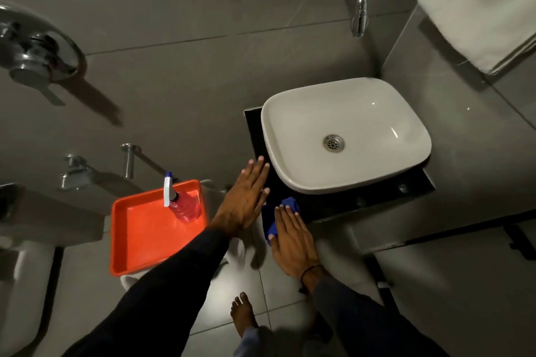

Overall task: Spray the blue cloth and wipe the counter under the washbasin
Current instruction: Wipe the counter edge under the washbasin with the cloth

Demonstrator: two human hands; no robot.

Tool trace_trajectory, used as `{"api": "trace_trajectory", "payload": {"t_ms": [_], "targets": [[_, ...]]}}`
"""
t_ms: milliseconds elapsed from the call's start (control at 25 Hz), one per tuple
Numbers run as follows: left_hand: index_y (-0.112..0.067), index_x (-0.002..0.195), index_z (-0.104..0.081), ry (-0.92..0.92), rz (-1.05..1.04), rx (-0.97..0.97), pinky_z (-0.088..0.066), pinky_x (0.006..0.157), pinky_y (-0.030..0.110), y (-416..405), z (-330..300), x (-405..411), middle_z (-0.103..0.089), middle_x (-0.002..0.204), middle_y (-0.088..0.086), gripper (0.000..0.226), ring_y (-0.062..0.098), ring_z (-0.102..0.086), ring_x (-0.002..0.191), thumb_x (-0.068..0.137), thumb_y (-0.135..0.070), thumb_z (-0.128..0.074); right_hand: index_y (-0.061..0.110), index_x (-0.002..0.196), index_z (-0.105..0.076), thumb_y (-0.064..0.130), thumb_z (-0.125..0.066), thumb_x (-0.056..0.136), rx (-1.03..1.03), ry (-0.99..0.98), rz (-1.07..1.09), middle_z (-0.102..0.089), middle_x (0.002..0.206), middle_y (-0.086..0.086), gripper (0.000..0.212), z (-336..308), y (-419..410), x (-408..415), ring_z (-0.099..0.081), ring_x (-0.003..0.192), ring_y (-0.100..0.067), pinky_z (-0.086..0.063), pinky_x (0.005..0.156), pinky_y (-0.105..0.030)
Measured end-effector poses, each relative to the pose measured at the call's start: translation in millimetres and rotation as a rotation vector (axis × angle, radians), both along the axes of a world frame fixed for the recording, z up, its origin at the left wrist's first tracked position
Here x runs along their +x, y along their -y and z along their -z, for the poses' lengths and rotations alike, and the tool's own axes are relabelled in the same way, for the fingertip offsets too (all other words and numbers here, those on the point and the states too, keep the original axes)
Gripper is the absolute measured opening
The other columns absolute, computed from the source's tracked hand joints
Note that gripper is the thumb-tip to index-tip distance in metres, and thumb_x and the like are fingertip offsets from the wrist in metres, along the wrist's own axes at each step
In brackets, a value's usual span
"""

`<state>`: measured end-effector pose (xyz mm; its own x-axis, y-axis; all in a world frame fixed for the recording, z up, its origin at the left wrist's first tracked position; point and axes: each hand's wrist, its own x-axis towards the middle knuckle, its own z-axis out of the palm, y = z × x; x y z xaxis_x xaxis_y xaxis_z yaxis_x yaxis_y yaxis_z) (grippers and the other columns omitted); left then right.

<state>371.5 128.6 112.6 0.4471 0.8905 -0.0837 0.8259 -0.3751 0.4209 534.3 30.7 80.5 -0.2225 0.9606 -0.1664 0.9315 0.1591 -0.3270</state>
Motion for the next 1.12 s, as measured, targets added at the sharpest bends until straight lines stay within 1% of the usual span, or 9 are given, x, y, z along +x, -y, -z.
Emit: {"api": "trace_trajectory", "payload": {"t_ms": [120, 200, 280, 360, 560, 760, 920, 1000, 1120], "targets": [[-0.012, 0.165, -0.001, -0.027, 0.082, 0.052, 0.004, 0.131, 0.037, -33.6, -14.4, 16.1, 0.006, 0.174, 0.007, 0.069, 0.025, 0.009, 0.162, 0.109, -0.044, -0.026, 0.004, 0.158, -0.012, 0.044, -0.044, 0.096, -0.088, 0.117, 0.024, -0.007, 0.168, -0.017, 0.081, 18.1, 0.1, -13.4, 0.000, 0.157, -0.032, 0.001, 0.129, -0.044], [-0.010, 0.165, -0.001, -0.085, 0.143, 0.066, 0.001, 0.132, 0.040, -47.6, -18.0, 30.1, 0.007, 0.174, 0.010, 0.071, 0.027, 0.009, 0.162, 0.108, -0.047, -0.024, 0.006, 0.159, -0.007, 0.053, -0.041, 0.094, -0.095, 0.159, 0.016, -0.001, 0.168, -0.017, 0.087, 27.3, 4.7, -18.3, 0.005, 0.157, -0.032, 0.008, 0.127, -0.045], [-0.009, 0.165, 0.000, -0.152, 0.195, 0.054, -0.002, 0.133, 0.042, -56.9, -15.5, 39.7, 0.008, 0.174, 0.010, 0.073, 0.027, 0.009, 0.162, 0.107, -0.048, -0.021, 0.007, 0.159, -0.006, 0.060, -0.035, 0.093, -0.065, 0.128, 0.020, -0.003, 0.168, -0.016, 0.089, 35.6, 8.7, -23.4, 0.001, 0.157, -0.030, 0.004, 0.124, -0.043], [-0.009, 0.165, 0.000, -0.189, 0.196, 0.039, -0.003, 0.133, 0.044, -57.7, -11.4, 42.5, 0.008, 0.174, 0.009, 0.073, 0.027, 0.009, 0.162, 0.107, -0.049, -0.021, 0.011, 0.159, 0.002, 0.066, -0.030, 0.090, -0.077, 0.077, 0.021, 0.004, 0.168, -0.012, 0.094, 40.7, 12.1, -24.8, 0.004, 0.157, -0.025, 0.002, 0.125, -0.040], [-0.007, 0.165, -0.002, -0.234, 0.192, 0.082, -0.005, 0.134, 0.044, -54.5, -13.2, 43.8, 0.005, 0.174, 0.011, 0.073, 0.027, 0.006, 0.162, 0.108, -0.049, -0.021, 0.012, 0.159, 0.003, 0.076, -0.031, 0.086, -0.105, 0.022, 0.032, 0.004, 0.169, -0.006, 0.102, 40.8, 9.4, 7.8, 0.007, 0.157, -0.020, -0.004, 0.129, -0.039], [-0.003, 0.164, -0.008, -0.247, 0.147, 0.112, -0.010, 0.133, 0.047, -49.0, -17.9, 50.7, 0.002, 0.173, 0.015, 0.071, 0.032, 0.001, 0.162, 0.108, -0.043, -0.026, 0.016, 0.158, 0.009, 0.071, -0.036, 0.089, -0.122, 0.125, 0.079, 0.012, 0.168, 0.000, 0.100, 33.5, -3.4, 128.8, 0.008, 0.157, -0.018, 0.000, 0.129, -0.037], [0.002, 0.162, -0.014, -0.251, 0.120, 0.169, -0.015, 0.132, 0.050, -41.9, -19.1, 56.8, -0.005, 0.172, 0.020, 0.075, 0.038, -0.006, 0.160, 0.105, -0.048, -0.011, 0.016, 0.158, 0.010, 0.069, -0.035, 0.093, -0.183, 0.210, 0.156, 0.011, 0.169, -0.001, 0.095, 22.1, -26.5, 228.6, 0.007, 0.157, -0.017, 0.000, 0.129, -0.037], [0.006, 0.159, -0.022, -0.244, 0.092, 0.206, -0.021, 0.130, 0.052, -38.6, -18.1, 61.0, -0.014, 0.169, 0.024, 0.079, 0.041, -0.015, 0.158, 0.105, -0.048, -0.005, 0.015, 0.159, 0.009, 0.065, -0.035, 0.096, -0.204, 0.185, 0.202, 0.009, 0.169, -0.003, 0.091, 20.1, -34.4, 243.2, 0.005, 0.158, -0.018, 0.000, 0.129, -0.038], [0.011, 0.155, -0.029, -0.255, 0.018, 0.221, -0.030, 0.125, 0.056, -35.8, -12.3, 67.4, -0.023, 0.166, 0.029, 0.072, 0.046, -0.025, 0.154, 0.106, -0.040, -0.016, 0.012, 0.159, 0.005, 0.057, -0.035, 0.098, -0.185, 0.125, 0.180, 0.007, 0.169, -0.007, 0.085, 25.0, -27.8, 222.0, 0.005, 0.158, -0.022, 0.001, 0.129, -0.038]]}}
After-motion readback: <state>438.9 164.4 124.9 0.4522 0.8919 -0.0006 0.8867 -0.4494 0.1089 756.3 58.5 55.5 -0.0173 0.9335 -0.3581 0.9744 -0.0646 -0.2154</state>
